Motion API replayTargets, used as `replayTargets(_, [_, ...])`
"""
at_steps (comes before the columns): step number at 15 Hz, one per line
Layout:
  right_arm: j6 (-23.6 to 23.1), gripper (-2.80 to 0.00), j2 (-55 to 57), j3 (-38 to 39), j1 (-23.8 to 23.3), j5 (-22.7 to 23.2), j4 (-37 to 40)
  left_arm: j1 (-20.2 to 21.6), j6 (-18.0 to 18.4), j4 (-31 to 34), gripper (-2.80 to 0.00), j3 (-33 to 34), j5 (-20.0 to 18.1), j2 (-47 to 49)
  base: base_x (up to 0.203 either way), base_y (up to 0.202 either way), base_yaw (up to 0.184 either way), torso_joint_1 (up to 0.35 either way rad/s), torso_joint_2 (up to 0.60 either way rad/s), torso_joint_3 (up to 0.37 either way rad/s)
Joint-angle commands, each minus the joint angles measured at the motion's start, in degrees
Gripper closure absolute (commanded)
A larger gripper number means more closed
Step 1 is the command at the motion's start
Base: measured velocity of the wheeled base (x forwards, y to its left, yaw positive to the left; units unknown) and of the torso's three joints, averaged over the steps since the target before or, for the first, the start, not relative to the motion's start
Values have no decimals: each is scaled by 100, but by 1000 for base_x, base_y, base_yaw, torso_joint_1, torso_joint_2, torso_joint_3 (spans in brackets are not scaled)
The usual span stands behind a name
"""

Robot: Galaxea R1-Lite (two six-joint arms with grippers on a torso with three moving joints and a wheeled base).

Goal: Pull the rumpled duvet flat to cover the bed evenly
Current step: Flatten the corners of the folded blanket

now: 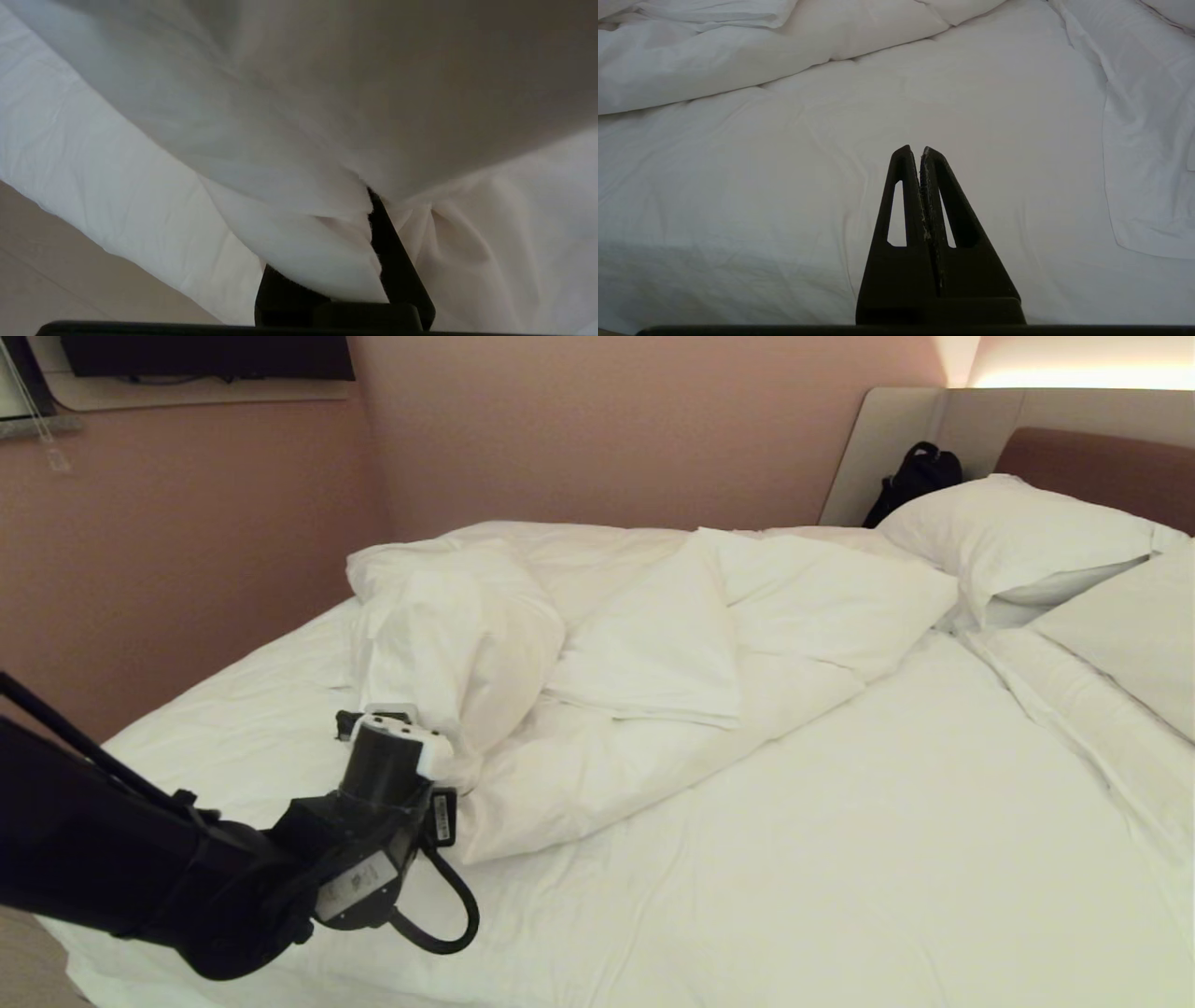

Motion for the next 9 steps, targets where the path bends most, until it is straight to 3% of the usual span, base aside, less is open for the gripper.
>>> replayTargets(1, [4, 0, 1, 0, 1, 0, -2, -6, -48, -6, 0, -29, 15, 93, 0, 0, 0, 0, 0, 0])
replayTargets(6, [4, 0, 1, 0, 1, 0, -2, -15, -83, -7, 0, -121, 15, 352, 0, 0, 0, 0, 0, 0])
replayTargets(7, [4, 0, 1, 0, 1, 0, -2, -15, -83, -18, -280, -141, 15, 326, 0, 0, 0, 0, 0, 0])
replayTargets(9, [4, 0, 1, 0, 1, 0, -2, -15, -78, -34, -280, -155, -15, 144, 0, 0, 0, 0, 0, 0])
